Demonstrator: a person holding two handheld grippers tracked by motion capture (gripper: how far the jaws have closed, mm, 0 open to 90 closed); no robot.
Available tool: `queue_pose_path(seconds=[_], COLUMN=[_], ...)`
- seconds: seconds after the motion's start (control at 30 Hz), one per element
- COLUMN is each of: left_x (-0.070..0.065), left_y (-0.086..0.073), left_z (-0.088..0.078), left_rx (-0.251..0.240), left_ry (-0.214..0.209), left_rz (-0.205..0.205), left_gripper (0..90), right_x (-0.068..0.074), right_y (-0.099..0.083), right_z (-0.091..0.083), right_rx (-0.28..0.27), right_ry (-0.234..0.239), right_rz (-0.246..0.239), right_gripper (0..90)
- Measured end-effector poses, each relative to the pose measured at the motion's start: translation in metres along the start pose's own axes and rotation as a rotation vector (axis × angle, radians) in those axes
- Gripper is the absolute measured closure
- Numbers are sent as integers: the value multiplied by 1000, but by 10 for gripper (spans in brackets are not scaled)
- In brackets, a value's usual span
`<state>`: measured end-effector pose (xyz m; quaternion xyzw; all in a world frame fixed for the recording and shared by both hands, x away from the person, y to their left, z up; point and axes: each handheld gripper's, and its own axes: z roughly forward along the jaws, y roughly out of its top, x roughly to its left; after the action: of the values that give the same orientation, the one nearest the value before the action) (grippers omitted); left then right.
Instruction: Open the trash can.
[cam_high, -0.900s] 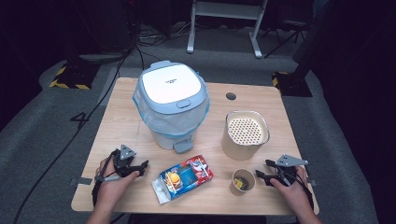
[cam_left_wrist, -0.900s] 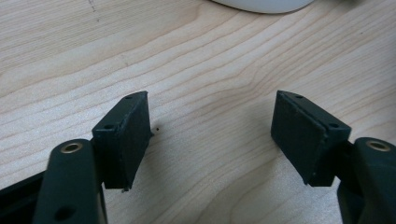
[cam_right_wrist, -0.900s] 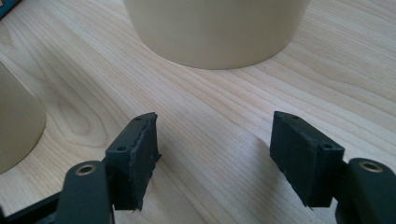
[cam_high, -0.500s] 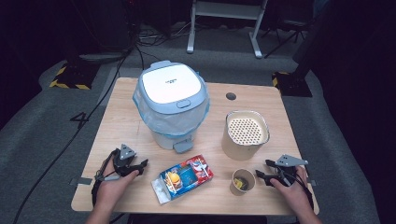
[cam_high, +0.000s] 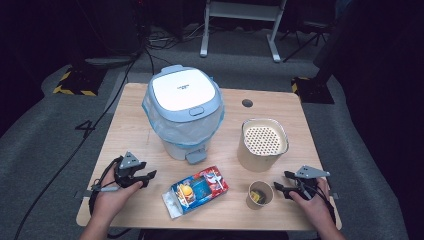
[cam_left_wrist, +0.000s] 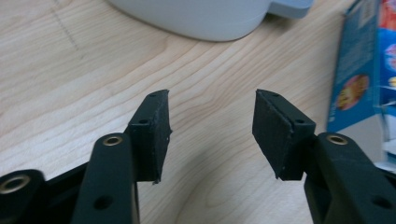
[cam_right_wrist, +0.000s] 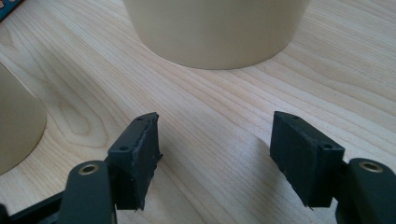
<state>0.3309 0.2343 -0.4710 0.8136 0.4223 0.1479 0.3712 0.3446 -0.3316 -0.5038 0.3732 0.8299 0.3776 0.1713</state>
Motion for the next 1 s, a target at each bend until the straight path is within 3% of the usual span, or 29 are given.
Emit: queue_pose_path(seconds=[0.2,0.33,0.47,0.6,0.73,1.0], left_x=[-5,-7,-8,-7,-7,-9], left_y=[16,24,40,50,61,82], left_z=[-10,-17,-28,-36,-45,-62], left_rx=[-22,-43,-93,-150,-187,-258], left_ry=[-34,-45,-65,-114,-109,-139], left_rz=[38,40,64,49,70,110], left_gripper=[483,491,495,490,493,529], right_x=[0,0,0,0,0,0], right_y=[0,0,-1,-1,-1,-1], right_z=[0,-1,-1,-1,-1,-1], right_rx=[0,0,0,-1,-1,-1], right_ry=[0,-5,-2,-3,-3,-3], right_rz=[0,-5,-7,-8,-8,-8], right_gripper=[328,338,342,343,343,343])
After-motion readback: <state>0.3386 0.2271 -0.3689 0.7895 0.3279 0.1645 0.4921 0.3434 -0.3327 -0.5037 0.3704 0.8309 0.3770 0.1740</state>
